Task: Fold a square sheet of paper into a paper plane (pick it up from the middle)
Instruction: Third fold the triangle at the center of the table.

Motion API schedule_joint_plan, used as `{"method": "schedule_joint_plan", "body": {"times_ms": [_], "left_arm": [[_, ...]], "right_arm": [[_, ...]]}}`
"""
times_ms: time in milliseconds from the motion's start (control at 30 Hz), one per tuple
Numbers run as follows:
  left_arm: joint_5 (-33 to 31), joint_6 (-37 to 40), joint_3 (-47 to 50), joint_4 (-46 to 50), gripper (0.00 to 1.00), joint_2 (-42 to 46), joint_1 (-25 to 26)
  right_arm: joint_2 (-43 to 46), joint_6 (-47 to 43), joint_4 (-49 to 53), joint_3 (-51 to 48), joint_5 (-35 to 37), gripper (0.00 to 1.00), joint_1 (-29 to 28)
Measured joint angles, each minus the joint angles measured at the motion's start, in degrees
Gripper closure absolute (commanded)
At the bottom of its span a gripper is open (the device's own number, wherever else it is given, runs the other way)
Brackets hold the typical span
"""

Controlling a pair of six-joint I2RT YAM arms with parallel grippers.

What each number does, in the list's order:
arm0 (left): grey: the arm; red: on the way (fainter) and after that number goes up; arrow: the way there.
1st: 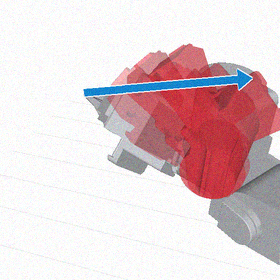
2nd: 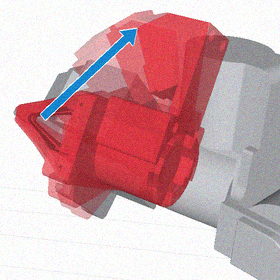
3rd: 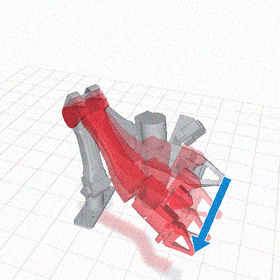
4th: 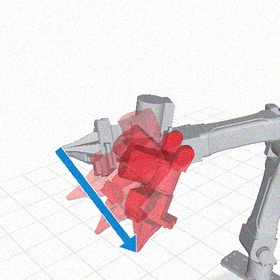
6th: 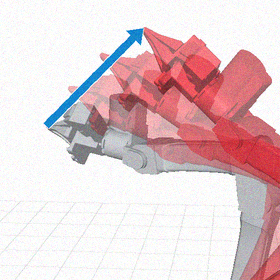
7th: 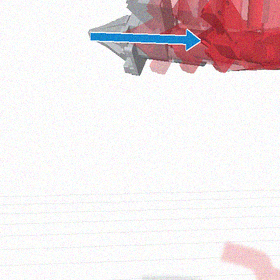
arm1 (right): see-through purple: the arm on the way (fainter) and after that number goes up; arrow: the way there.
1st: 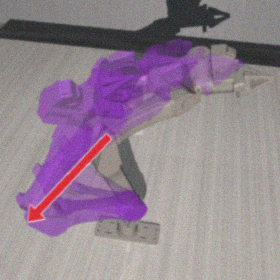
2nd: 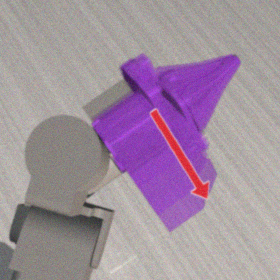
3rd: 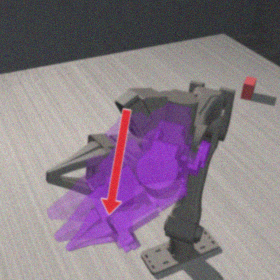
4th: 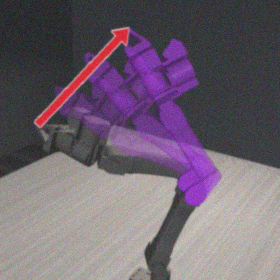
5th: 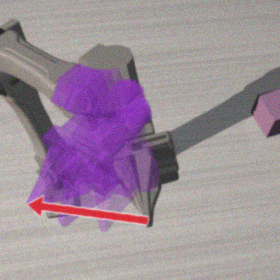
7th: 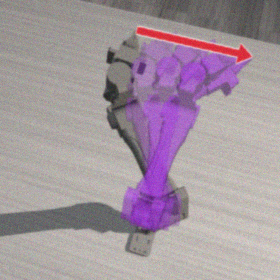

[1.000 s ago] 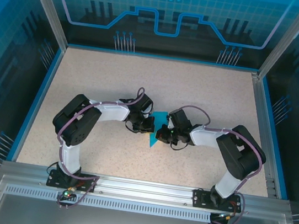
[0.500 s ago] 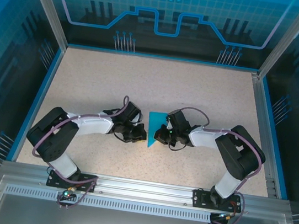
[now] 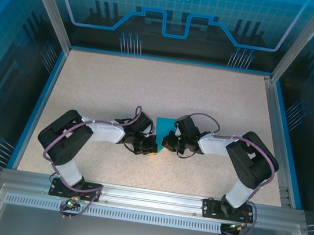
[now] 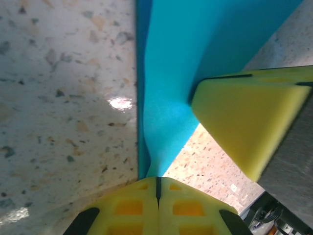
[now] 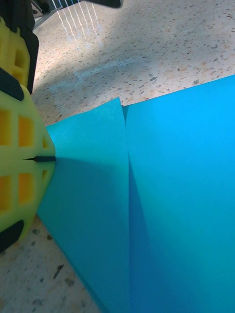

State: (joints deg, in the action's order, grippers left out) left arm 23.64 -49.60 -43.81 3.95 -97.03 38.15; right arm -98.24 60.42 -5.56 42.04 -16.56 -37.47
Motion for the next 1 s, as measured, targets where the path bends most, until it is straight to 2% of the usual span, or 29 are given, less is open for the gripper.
{"method": "schedule_joint_plan", "body": {"times_ms": [367, 1000], "left_arm": [[-2.4, 0.2, -1.5, 1.8, 1.00, -0.4, 0.1], [-2.8, 0.2, -1.5, 1.1, 1.00, -0.4, 0.2]], "right_arm": [[3.6, -3.0, 0.0, -0.1, -0.3, 1.00, 0.0], [0.2, -4.6, 0.3, -0.6, -1.7, 1.00, -1.2]]}}
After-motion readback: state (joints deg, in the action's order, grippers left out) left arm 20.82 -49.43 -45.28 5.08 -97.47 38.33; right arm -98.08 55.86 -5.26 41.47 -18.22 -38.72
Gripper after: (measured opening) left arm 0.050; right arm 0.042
